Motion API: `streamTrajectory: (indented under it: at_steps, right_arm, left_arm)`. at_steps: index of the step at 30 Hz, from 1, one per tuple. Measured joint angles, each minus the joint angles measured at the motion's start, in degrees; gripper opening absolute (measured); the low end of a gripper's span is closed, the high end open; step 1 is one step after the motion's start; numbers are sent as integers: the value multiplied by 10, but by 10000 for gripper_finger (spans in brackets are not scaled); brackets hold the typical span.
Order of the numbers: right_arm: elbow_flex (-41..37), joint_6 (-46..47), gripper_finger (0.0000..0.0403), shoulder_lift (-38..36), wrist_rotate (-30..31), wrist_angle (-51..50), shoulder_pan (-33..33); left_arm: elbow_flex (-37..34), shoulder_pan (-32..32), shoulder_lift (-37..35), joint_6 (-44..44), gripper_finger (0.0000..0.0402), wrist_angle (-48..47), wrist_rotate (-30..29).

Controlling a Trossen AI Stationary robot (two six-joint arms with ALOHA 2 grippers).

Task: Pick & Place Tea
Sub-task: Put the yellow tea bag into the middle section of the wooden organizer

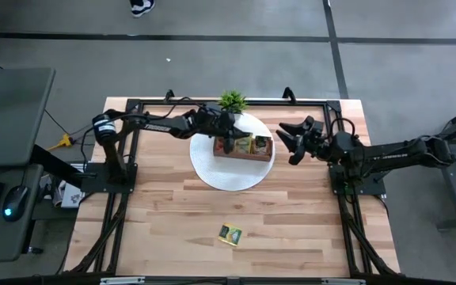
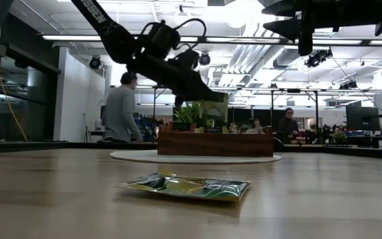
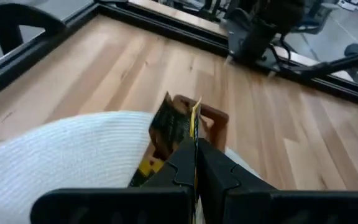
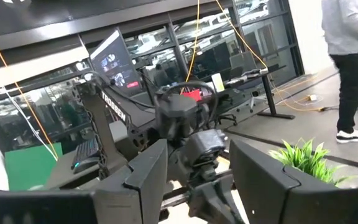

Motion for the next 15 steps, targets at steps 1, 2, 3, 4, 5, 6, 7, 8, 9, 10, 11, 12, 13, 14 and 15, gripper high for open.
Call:
streamTrajectory:
  at_steps: [1, 2, 3, 4, 5, 6, 7, 8, 9, 10, 11, 12, 13, 14, 15]
  right_arm:
    - [0, 1, 170, 0, 0, -3, 0]
    - [0, 2, 170, 0, -1, -5, 0]
    - [0, 4, 170, 0, -3, -7, 0]
    - [0, 8, 170, 0, -4, -8, 0]
    - [0, 13, 170, 0, -4, -10, 0]
    - [0, 15, 170, 0, -5, -11, 0]
    - [0, 15, 170, 0, -5, -12, 0]
    - [0, 15, 170, 0, -8, -12, 0]
    - [0, 15, 170, 0, -9, -11, 0]
    - [0, 15, 170, 0, -9, -12, 0]
    - [0, 15, 170, 0, -9, -12, 0]
    - [0, 15, 170, 0, -9, -12, 0]
    - [0, 15, 170, 0, -9, -12, 0]
    - [0, 15, 170, 0, -9, -13, 0]
    - [0, 15, 170, 0, -9, -15, 0]
  left_arm:
    - [7, 0, 8, 0, 0, 2, 0]
    - [11, 3, 14, 0, 0, -1, 4]
    - [15, 5, 16, -2, 0, -5, 16]
    - [20, 6, 19, -2, 0, -5, 28]
    - [30, 5, 26, -4, 0, 2, 35]
    - [38, 5, 35, -6, 0, 7, 35]
    - [43, 5, 43, -8, 0, 6, 35]
    - [44, 5, 49, -14, 0, -3, 36]
    - [44, 5, 51, -17, 0, -11, 38]
    - [47, 5, 51, -19, 0, -13, 39]
    - [50, 5, 50, -19, 0, -7, 36]
    - [53, 5, 47, -19, 0, -7, 29]
    - [53, 5, 45, -16, 0, -16, 25]
    - [53, 5, 45, -14, 0, -26, 20]
    - [52, 5, 47, -12, 0, -37, 17]
